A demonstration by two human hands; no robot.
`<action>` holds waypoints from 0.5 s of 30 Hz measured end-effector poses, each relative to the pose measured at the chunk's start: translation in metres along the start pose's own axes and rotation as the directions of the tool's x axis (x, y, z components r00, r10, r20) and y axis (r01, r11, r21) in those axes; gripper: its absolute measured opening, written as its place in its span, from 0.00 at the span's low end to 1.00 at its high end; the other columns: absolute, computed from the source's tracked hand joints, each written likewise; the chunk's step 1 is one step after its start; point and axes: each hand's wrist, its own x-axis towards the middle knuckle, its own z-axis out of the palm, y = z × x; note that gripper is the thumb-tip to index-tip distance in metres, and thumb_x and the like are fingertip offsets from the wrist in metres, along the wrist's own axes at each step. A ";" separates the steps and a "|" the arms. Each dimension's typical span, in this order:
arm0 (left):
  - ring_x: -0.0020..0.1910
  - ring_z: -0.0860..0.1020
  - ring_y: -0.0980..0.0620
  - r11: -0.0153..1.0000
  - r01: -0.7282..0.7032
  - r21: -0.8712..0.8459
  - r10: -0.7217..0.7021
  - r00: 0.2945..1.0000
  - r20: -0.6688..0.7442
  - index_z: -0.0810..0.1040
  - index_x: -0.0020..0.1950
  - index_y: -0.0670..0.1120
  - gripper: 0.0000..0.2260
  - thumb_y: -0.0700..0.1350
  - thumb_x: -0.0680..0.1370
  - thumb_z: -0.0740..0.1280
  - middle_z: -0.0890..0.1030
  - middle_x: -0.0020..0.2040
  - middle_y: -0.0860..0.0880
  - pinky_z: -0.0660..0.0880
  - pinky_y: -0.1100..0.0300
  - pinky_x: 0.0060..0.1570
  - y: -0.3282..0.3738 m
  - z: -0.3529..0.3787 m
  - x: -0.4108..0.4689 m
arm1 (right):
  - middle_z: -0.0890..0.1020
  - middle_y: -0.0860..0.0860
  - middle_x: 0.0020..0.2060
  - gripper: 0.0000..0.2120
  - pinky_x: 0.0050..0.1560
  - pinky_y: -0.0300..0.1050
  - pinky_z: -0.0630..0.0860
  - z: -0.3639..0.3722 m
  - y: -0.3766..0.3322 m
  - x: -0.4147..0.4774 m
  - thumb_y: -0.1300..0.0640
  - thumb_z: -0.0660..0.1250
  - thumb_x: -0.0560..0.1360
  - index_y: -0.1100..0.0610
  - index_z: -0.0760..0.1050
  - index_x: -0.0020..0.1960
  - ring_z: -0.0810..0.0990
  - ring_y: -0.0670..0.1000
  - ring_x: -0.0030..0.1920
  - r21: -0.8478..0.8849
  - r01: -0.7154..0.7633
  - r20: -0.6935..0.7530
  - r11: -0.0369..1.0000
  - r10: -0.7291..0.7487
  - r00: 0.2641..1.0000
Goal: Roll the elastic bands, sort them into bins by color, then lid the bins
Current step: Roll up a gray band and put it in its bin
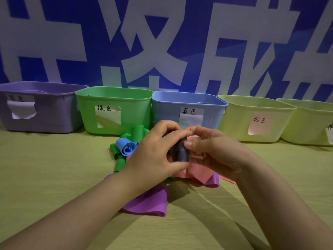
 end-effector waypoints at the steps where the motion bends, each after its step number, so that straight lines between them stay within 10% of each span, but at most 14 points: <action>1: 0.52 0.70 0.60 1.000 -0.001 0.018 0.001 1.000 -0.001 0.75 0.62 0.49 0.26 0.52 0.65 0.71 0.69 0.53 0.54 0.64 0.76 0.56 0.000 0.000 0.000 | 0.79 0.56 0.41 0.10 0.42 0.42 0.77 0.000 0.001 0.001 0.70 0.62 0.74 0.58 0.73 0.50 0.79 0.52 0.41 -0.008 -0.002 0.001 1.000 0.002 1.000; 15: 0.56 0.67 0.72 0.992 0.023 -0.120 -0.018 0.999 0.045 0.66 0.63 0.55 0.27 0.53 0.66 0.69 0.70 0.58 0.59 0.62 0.78 0.56 0.006 -0.003 0.001 | 0.78 0.61 0.45 0.16 0.41 0.46 0.80 0.004 0.000 0.002 0.70 0.64 0.73 0.62 0.70 0.59 0.80 0.56 0.41 0.034 0.017 -0.109 0.999 -0.013 0.994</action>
